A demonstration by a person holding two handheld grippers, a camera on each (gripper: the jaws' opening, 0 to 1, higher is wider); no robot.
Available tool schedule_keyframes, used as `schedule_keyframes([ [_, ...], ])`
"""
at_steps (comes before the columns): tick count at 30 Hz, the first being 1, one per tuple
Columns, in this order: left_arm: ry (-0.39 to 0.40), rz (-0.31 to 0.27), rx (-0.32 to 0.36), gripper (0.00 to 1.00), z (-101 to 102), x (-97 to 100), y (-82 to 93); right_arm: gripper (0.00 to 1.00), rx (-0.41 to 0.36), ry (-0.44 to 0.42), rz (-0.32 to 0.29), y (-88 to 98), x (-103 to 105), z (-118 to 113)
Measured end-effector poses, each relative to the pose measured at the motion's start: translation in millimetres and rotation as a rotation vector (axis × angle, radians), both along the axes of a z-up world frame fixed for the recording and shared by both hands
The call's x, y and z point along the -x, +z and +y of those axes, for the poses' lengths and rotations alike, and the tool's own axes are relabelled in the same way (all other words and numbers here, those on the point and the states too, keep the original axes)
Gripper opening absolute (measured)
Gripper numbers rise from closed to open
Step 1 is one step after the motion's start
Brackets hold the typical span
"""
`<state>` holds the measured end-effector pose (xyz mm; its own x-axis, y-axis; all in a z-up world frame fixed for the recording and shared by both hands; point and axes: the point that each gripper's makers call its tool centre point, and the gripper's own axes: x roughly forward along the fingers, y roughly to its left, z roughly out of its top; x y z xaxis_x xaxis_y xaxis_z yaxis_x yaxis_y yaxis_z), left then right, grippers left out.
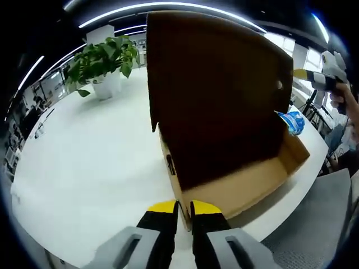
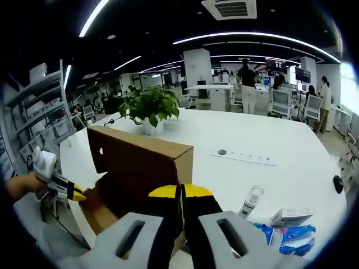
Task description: Operate the shoe box by opening the lid, removing the specified soft item, and placing it in the target area until the item is outside and the box remains undamaged.
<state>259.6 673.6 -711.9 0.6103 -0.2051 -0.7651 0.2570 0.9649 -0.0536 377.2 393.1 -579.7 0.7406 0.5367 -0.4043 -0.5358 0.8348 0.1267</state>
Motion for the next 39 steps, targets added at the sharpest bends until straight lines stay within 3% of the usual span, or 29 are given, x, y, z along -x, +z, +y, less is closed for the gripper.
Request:
schedule_keyframes([
  [12,0.008,-0.026,0.022,0.09,0.5,1.3,-0.1,0.0,-0.01,-0.032,-0.038,-6.2,34.5,-0.2],
  [22,0.029,-0.045,0.073,0.16,-2.6,2.0,2.6,0.01,0.007,-0.029,-0.073,-17.2,56.7,-1.8],
  [28,0.03,-0.102,0.046,0.2,3.5,-1.6,22.3,0.02,0.001,-0.016,-0.069,-25.0,65.8,-2.4],
  [36,-0.015,-0.198,0.025,0.26,1.0,-2.3,51.9,0.03,0.097,0.064,-0.097,-43.7,84.5,-1.1],
  [39,-0.045,-0.221,-0.006,0.27,-2.8,-0.2,55.6,0.03,0.121,0.086,-0.1,-50.8,90.2,-1.5],
])
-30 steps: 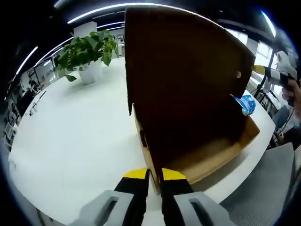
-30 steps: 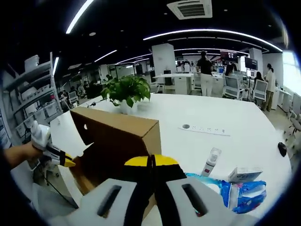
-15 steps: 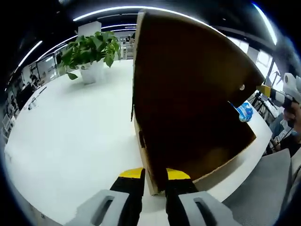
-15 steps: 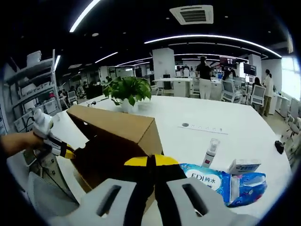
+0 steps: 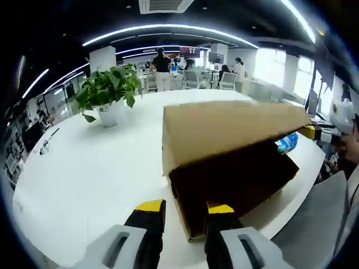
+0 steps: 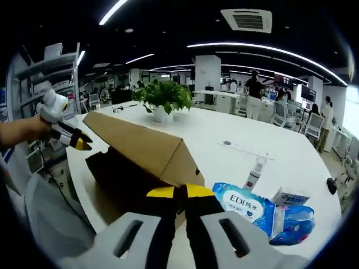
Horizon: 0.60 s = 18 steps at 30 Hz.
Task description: Operate the shoe box by opening the lid, removing the specified soft item, and placing it in the target area until the item is outside and the box remains undamaged.
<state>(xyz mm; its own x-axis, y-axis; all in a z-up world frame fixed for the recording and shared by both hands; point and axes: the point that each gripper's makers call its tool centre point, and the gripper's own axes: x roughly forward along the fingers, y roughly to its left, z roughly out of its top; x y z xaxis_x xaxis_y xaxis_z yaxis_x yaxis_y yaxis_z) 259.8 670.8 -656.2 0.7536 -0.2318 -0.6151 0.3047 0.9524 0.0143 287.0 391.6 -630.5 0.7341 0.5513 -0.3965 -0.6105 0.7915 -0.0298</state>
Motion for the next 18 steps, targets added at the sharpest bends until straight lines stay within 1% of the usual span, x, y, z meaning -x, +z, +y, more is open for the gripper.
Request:
schedule_keyframes([
  [1,-0.01,-0.001,-0.012,0.28,-1.4,1.1,0.3,0.03,0.005,0.008,0.001,-2.7,2.5,0.1],
  [3,-0.021,0.001,-0.014,0.3,-3.5,2.5,0.4,0.04,0.018,0.021,0.002,-6.7,5.2,0.1],
  [7,-0.046,0.001,-0.038,0.31,-3.8,4.7,-1.2,0.05,0.028,0.048,0.024,-19.8,12.0,-0.6],
  [9,-0.047,0.007,-0.039,0.32,-3.0,5.7,-3.4,0.06,0.037,0.064,0.036,-25.0,15.5,-0.1],
  [11,-0.048,0.009,-0.038,0.32,-2.4,6.5,-5.0,0.06,0.055,0.082,0.035,-31.4,18.5,-0.3],
  [15,-0.069,0.023,-0.041,0.32,-4.7,9.0,-10.8,0.07,0.056,0.113,0.034,-37.6,24.0,2.3],
  [18,-0.083,0.035,-0.039,0.32,-6.8,12.4,-15.4,0.08,0.082,0.136,0.035,-44.7,27.0,3.9],
])
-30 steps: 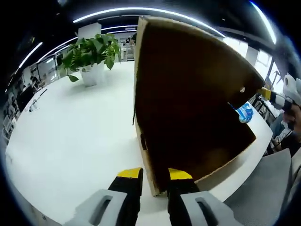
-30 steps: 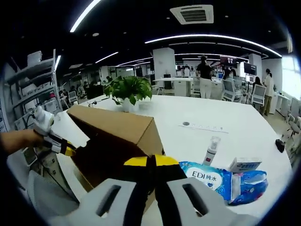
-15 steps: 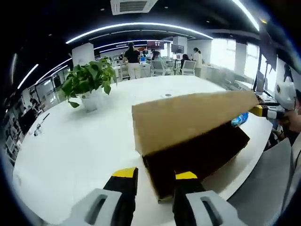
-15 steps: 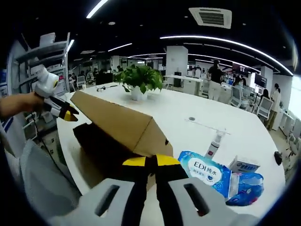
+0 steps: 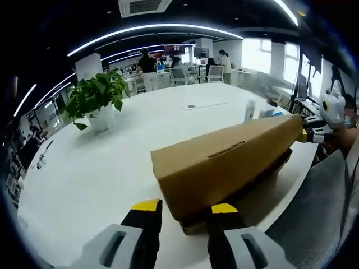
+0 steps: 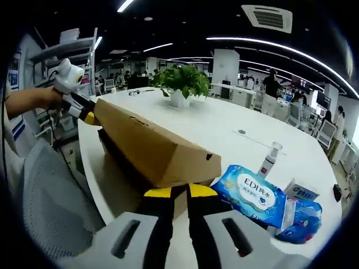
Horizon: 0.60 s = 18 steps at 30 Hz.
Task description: Operate the shoe box by opening the lid, removing the specified soft item, and placing it in the target area until the item is outside and the box remains undamaged.
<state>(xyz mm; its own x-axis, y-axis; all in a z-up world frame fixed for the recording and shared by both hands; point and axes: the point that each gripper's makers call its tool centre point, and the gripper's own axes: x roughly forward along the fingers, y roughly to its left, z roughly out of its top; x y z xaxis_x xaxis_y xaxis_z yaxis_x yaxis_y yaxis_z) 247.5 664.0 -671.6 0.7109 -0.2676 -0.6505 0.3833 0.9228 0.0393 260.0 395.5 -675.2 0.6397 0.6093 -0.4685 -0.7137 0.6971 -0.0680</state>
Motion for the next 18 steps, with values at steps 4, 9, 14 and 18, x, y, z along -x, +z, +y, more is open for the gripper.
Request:
schedule_keyframes([
  [4,-0.019,0.018,-0.001,0.32,-2.9,4.1,-5.4,0.11,0.011,0.022,0.006,-4.8,4.9,2.2],
  [9,-0.032,0.027,-0.004,0.33,-4.3,7.6,-8.8,0.15,0.032,0.05,-0.002,-8.4,9.0,3.5],
  [14,-0.042,0.03,-0.012,0.34,-5.0,9.5,-10.2,0.18,0.045,0.065,-0.005,-10.4,11.3,3.4],
  [18,-0.059,0.053,-0.017,0.37,-8.4,11.8,-19.5,0.21,0.057,0.076,0.009,-17.2,13.8,4.9],
])
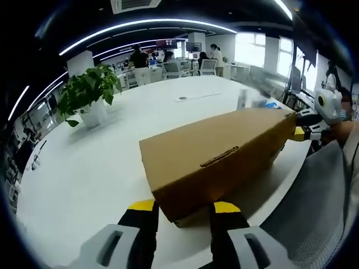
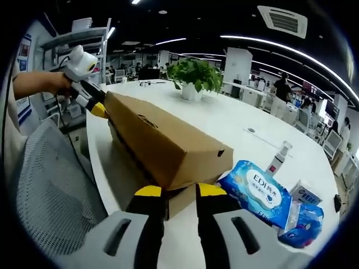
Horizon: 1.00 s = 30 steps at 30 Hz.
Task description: Operate the shoe box by opening the lid, removing the specified soft item, and placing it in the target area until the item is outside and the box remains undamaged.
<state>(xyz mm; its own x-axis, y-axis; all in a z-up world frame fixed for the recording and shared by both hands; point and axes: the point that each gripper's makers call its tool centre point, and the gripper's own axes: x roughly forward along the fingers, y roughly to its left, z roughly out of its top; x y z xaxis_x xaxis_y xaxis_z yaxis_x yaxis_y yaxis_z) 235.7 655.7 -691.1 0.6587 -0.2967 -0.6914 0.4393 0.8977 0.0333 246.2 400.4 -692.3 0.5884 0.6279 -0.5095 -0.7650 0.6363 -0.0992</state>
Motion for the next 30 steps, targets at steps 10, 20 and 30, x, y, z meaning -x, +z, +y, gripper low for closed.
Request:
schedule_keyframes([
  [10,-0.011,0.02,-0.007,0.38,-0.8,-2.1,-11.7,0.22,-0.038,-0.005,0.027,-4.2,0.8,1.5],
  [20,-0.024,0.02,-0.023,0.4,-2.0,-0.1,-8.4,0.23,-0.043,0.009,0.069,-5.1,5.6,3.0],
  [30,-0.033,0.054,-0.02,0.41,-7.8,3.6,-25.5,0.26,-0.012,0.029,0.114,-19.5,12.5,0.3],
])
